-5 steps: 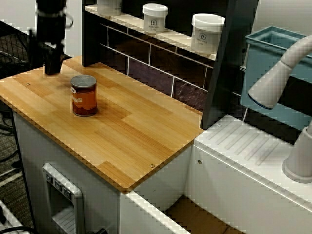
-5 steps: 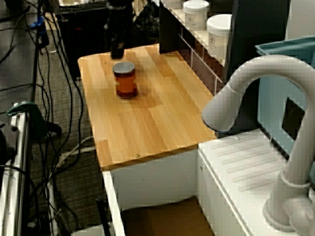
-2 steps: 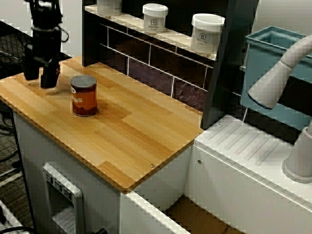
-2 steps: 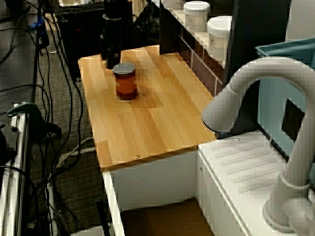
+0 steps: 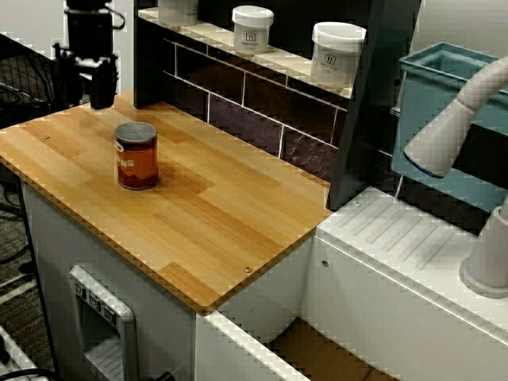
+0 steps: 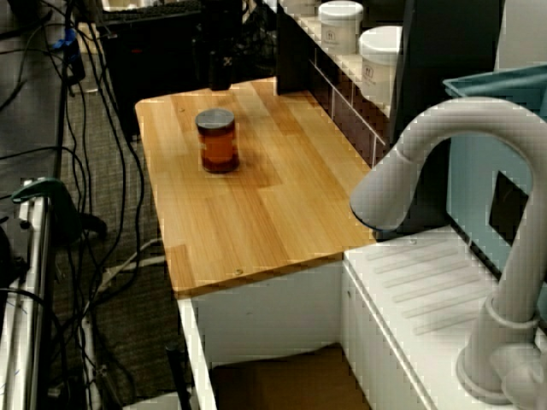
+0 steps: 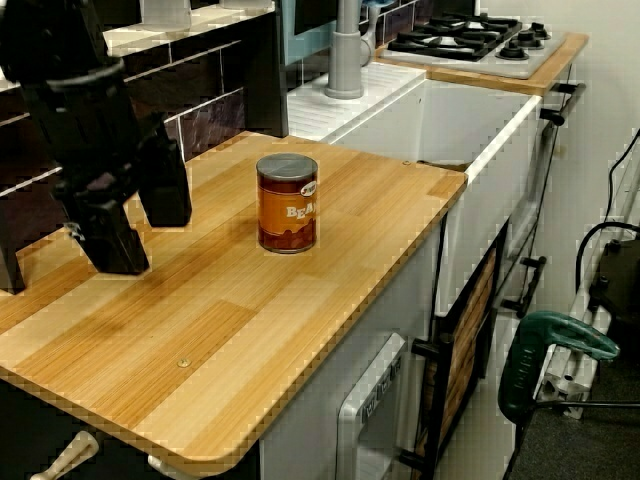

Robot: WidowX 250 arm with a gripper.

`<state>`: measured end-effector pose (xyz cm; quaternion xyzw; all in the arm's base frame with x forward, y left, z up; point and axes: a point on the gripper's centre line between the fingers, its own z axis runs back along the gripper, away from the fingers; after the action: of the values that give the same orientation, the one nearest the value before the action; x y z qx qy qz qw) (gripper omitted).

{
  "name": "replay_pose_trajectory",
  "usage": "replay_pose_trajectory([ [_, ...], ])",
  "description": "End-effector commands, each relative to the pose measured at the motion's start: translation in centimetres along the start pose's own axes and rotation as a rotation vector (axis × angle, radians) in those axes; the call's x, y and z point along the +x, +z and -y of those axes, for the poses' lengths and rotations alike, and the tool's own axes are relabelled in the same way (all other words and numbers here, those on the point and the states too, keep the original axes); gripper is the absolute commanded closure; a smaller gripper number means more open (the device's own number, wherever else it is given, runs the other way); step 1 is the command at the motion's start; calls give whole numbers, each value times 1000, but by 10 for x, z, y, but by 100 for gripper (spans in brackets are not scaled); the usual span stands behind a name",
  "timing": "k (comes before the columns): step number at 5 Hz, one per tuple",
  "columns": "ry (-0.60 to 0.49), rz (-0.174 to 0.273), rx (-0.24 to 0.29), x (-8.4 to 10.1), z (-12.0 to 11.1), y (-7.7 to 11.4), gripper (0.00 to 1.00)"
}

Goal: Push into sink

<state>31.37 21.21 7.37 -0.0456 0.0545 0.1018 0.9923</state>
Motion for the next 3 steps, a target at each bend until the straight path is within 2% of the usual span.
replay_pose_trajectory([
  [1, -44, 37, 51, -6, 24, 20, 0],
  [2, -71, 44, 56, -24, 35, 17, 0],
  [3, -98, 46, 65, -42, 47, 2, 0],
])
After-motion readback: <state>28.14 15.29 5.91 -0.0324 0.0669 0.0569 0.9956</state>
